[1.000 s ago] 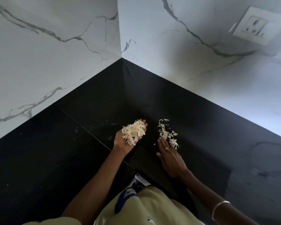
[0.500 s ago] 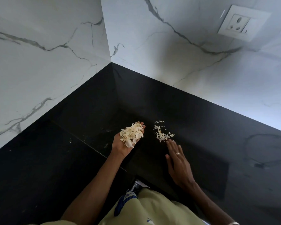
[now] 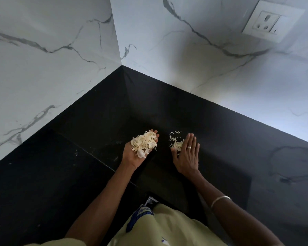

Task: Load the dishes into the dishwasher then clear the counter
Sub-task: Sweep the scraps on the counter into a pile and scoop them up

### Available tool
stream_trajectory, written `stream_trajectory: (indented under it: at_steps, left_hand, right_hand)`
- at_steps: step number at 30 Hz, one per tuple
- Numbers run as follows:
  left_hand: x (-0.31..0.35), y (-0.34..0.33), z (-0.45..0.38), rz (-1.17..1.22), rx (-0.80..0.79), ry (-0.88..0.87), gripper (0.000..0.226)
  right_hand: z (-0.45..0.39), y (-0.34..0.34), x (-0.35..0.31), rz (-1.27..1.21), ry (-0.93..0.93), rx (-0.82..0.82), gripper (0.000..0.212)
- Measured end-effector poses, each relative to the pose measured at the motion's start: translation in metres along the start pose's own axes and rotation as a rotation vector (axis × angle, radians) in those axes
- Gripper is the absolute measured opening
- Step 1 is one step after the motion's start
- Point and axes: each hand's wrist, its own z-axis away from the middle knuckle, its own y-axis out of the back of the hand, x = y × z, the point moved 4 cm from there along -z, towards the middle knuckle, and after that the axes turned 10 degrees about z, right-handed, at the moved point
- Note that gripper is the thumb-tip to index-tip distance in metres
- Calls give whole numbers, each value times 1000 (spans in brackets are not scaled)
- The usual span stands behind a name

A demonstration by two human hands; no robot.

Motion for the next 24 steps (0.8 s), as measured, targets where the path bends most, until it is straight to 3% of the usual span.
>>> stream_trajectory:
  at_steps: [4, 8, 15, 24]
  left_hand:
    - [26, 5, 5, 63, 67, -72, 56]
    - [43, 18, 7, 79, 93, -104, 56]
    - [51, 28, 11, 104, 56, -113, 57]
    - [50, 22, 15, 127, 33, -127, 58]
  right_hand:
    - [-11, 14, -19, -39, 69, 70, 94]
    - [11, 20, -60, 146, 394, 146, 84]
    - [34, -19, -123, 247, 677, 21, 63]
    - [3, -7, -58, 363, 361, -3, 68]
